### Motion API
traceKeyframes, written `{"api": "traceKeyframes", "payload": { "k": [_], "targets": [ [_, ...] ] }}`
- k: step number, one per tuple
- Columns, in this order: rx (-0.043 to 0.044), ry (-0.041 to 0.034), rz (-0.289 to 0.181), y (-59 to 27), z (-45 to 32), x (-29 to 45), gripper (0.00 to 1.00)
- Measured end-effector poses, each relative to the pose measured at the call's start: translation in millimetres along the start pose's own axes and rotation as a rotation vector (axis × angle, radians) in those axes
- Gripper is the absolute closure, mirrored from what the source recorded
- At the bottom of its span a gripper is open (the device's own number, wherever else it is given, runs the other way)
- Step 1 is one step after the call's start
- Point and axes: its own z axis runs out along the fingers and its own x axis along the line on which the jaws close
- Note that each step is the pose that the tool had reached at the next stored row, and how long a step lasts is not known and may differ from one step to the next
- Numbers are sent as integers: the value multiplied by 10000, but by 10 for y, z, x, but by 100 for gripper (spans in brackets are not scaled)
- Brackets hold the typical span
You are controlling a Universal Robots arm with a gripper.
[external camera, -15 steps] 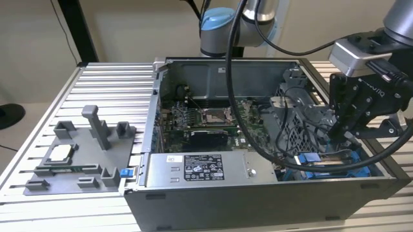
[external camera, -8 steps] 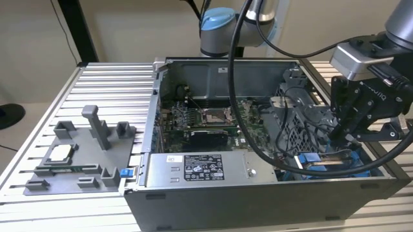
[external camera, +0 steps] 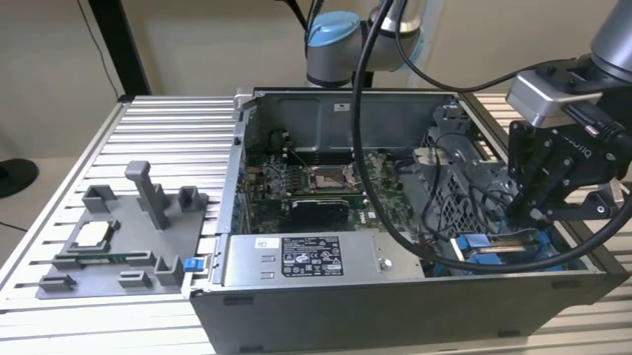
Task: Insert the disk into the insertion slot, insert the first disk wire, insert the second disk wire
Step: 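Insert the first disk wire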
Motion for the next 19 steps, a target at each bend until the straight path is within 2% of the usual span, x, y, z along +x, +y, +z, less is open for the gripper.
{"api": "traceKeyframes", "payload": {
  "k": [2,13,19],
  "targets": [
    [-2,18,50,-7,3,1,100],
    [-2,17,69,-8,4,1,100],
    [-18,14,68,-53,13,5,100]
  ]
}}
